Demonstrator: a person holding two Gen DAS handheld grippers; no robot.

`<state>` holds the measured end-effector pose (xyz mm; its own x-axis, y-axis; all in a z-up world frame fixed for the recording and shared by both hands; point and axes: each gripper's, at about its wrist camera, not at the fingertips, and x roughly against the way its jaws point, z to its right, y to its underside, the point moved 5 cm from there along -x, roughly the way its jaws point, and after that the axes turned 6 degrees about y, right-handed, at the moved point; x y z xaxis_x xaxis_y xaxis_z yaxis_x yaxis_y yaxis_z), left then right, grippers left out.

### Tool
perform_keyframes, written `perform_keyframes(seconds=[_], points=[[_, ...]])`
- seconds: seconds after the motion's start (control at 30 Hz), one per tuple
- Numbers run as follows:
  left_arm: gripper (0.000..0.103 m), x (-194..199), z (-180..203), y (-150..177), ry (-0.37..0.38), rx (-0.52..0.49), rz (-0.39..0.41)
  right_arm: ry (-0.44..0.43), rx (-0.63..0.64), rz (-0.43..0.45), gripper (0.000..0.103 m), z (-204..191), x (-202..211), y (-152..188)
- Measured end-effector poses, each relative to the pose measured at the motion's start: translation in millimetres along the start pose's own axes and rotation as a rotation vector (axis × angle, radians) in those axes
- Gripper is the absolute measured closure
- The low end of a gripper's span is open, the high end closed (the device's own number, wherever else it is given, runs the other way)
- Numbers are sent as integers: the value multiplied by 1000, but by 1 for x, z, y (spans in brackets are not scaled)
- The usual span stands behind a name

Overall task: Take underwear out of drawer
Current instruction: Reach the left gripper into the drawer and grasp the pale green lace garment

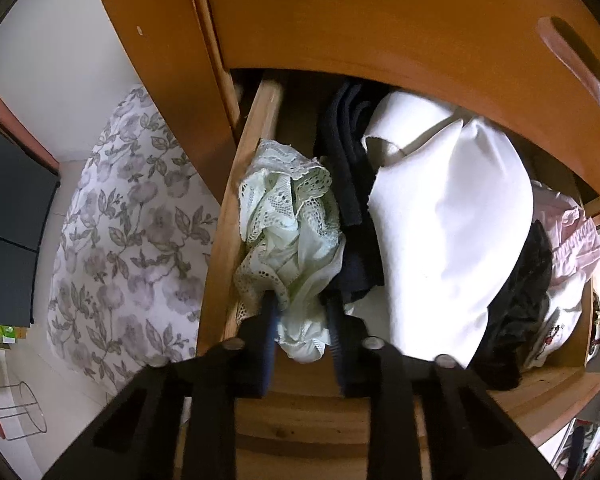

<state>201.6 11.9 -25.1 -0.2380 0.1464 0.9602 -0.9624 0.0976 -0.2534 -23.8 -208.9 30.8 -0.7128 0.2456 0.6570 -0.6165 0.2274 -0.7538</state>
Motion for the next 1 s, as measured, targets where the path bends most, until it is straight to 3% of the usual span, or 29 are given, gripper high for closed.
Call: perform_keyframes(seconds=[0.2, 0.7, 0.77, 0.87, 1.0], points=[[97, 8, 3, 2, -10, -26, 56, -1, -5, -2, 0, 0, 0, 0], [101, 77, 8, 2, 27, -56, 336, 2, -5, -4, 0, 2, 0, 2], [101, 78, 10, 1, 41, -73, 329, 4, -6, -5, 0, 2, 0, 2], [101, 67, 9, 0, 86, -46, 251, 6, -5, -2, 0, 1, 1, 2], [97, 46, 5, 0, 82, -8, 161, 4, -7, -4, 0, 1, 1, 2]])
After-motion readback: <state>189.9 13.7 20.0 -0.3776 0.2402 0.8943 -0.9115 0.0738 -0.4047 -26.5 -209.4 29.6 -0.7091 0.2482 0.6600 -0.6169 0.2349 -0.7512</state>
